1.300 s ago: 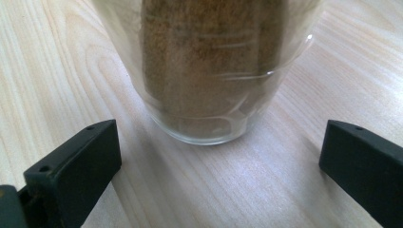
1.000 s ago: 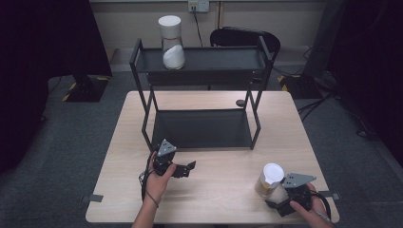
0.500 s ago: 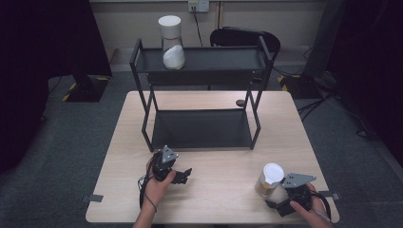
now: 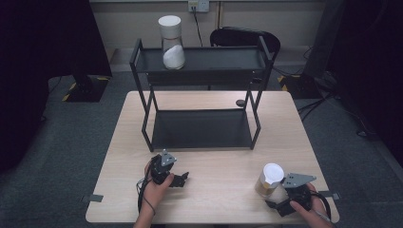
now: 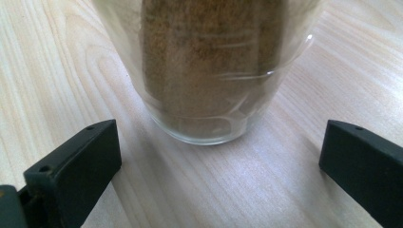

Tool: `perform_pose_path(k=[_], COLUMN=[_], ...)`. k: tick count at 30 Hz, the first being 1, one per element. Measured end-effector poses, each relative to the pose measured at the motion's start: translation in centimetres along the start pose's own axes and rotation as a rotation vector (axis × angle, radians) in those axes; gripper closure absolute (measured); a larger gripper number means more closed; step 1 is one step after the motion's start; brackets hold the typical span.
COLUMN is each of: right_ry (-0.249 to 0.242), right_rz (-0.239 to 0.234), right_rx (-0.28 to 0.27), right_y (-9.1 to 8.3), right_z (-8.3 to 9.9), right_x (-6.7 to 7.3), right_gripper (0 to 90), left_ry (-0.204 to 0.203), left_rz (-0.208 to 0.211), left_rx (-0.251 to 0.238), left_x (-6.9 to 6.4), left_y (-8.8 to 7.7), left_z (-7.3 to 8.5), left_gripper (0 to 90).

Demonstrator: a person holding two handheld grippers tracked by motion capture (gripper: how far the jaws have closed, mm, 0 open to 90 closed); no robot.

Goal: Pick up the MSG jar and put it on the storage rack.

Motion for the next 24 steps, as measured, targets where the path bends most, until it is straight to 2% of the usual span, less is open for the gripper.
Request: perform_pose_path(k=[3,4,7,9,24], right_ry=[0.0,0.0,0.0,0.0,0.0], right_rz=[0.0,0.0,0.0,0.0,0.0], right_rx=[0.0,0.0,0.0,0.0,0.0], right_y=[0.0,0.0,0.0,0.0,0.0], right_z=[0.0,0.0,0.0,0.0,0.01], right_x=[0.0,0.0,0.0,0.0,0.01], right_gripper=[0.0,0.0,0.0,0.0,0.0], left_ry=[-0.012,-0.014,-0.011,-0.028,-0.021], left_rz=[0.005,0.002,-0.009,-0.006,0.003], left_rx=[-0.002,0.017,0.019,0.031,0.032], left_x=[0.14,0.21,0.17,0.32,0.39], left_y=[0.05,0.08,0.02,0.08,0.09], left_z=[0.45,0.44,0.49,0.47,0.52], left_gripper=[2.5,2.7,2.7,1.4,0.0])
Point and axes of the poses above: each handheld gripper's, and its own axes: y roughly forward along the jaws, z roughly out of its underside, x roughly to its left, the point moved 9 cm from there along y, roughly forward along the jaws, and after that the axes turned 9 degrees about -x, right-handed, at the moved point
